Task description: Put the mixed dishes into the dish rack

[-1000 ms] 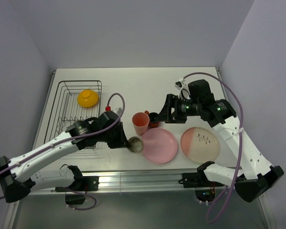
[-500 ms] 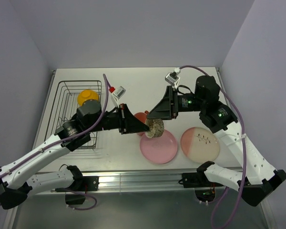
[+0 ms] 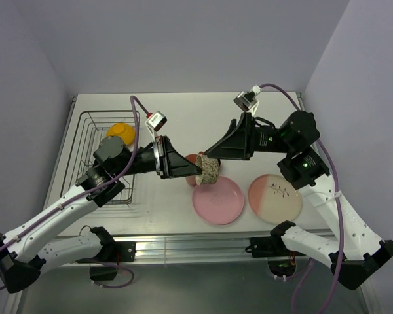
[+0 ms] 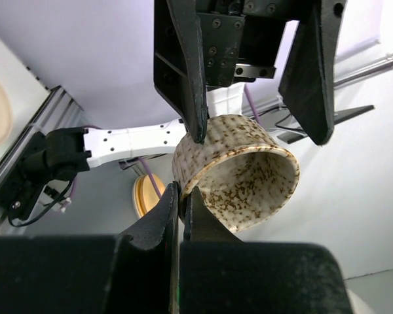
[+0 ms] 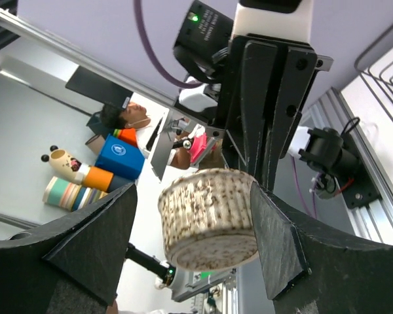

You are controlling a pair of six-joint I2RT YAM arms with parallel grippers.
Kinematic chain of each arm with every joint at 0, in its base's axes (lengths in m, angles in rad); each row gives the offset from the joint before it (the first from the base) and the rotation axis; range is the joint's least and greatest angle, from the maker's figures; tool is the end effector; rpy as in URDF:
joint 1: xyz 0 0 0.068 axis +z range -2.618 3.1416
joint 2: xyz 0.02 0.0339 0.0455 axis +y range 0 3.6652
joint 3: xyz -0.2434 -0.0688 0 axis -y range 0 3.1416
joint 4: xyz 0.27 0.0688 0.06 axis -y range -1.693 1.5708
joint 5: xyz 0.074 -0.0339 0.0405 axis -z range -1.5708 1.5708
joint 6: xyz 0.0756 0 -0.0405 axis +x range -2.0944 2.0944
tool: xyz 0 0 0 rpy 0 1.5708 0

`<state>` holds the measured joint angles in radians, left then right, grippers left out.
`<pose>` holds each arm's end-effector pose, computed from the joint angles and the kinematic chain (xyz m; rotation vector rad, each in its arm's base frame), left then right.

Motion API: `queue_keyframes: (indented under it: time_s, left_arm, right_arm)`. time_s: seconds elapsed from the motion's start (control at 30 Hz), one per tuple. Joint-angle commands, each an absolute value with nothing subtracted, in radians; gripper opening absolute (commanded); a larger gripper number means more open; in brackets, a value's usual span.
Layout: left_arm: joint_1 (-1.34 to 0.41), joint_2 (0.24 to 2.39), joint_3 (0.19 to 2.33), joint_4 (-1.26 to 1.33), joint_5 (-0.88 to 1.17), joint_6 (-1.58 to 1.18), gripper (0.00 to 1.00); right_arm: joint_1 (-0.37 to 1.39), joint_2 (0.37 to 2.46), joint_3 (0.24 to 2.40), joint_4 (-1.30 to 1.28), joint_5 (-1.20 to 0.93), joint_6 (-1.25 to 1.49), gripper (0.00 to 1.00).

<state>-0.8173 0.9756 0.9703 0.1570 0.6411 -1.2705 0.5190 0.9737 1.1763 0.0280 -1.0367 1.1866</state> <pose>0.1633 -0.2402 0.3940 0.2650 1.8496 -2.0452 0.1805 0.1781 0.4536 -0.5269 1.7652 1.9820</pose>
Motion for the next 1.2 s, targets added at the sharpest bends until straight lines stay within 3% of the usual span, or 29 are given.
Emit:
queue_keyframes:
  time_s: [0.0, 0.6, 0.87, 1.17]
  left_arm:
    - [-0.764, 0.946, 0.962, 0.333, 0.624, -1.331, 0.00]
    - [-0.718, 0.986, 0.980, 0.394, 0.578, -1.437, 0.00]
    - [-0.670, 0.965, 0.893, 0.503, 0.565, -1.606, 0.00]
    - [-0.664, 0.963, 0.930, 0.347, 0.560, -1.589, 0.00]
  right_arm:
    - [0.526, 0.940, 1.178, 0.118, -1.111, 1.242, 0.77]
    - [0.587, 0.977, 1.262, -0.075, -1.046, 1.080, 0.77]
    - [0.626, 0.977, 1.252, -0.006, -1.048, 1.098, 0.76]
    - [0.650, 0.994, 1.269, -0.014, -1.032, 1.081, 0.76]
